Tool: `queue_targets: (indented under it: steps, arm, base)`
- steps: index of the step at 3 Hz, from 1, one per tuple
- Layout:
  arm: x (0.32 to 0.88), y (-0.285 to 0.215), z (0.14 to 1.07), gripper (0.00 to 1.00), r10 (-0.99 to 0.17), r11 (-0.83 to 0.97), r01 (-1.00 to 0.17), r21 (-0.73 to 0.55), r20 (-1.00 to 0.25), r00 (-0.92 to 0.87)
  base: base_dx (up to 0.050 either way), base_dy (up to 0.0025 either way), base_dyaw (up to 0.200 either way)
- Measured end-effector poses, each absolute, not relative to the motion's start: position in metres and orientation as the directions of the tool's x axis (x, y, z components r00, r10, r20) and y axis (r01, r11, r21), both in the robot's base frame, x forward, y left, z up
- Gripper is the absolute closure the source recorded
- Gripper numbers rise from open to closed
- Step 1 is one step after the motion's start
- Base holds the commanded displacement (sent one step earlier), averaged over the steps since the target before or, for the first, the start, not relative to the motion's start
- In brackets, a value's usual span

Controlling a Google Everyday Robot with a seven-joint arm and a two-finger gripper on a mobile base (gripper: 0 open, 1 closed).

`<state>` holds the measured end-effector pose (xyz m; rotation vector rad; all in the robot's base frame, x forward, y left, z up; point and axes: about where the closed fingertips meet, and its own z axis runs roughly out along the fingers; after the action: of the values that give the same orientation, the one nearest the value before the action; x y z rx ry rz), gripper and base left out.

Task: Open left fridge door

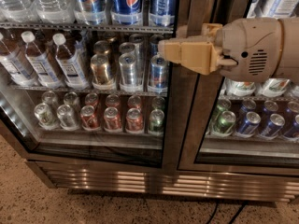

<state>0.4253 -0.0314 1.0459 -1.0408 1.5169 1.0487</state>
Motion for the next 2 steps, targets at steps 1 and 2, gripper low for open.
queue_targets:
  steps: [1,2]
  arm:
    - [0.4253,-0.0314,1.0459,1.0,-0.112,0.26,-0.958,0.119,-0.982,-0.153]
    - [0.4253,-0.0314,1.0459,1.0,-0.112,0.26,-0.958,0.119,-0.982,-0.153]
  base:
    - [-0.05,-0.00003,0.0]
    - [-0.05,-0.00003,0.0]
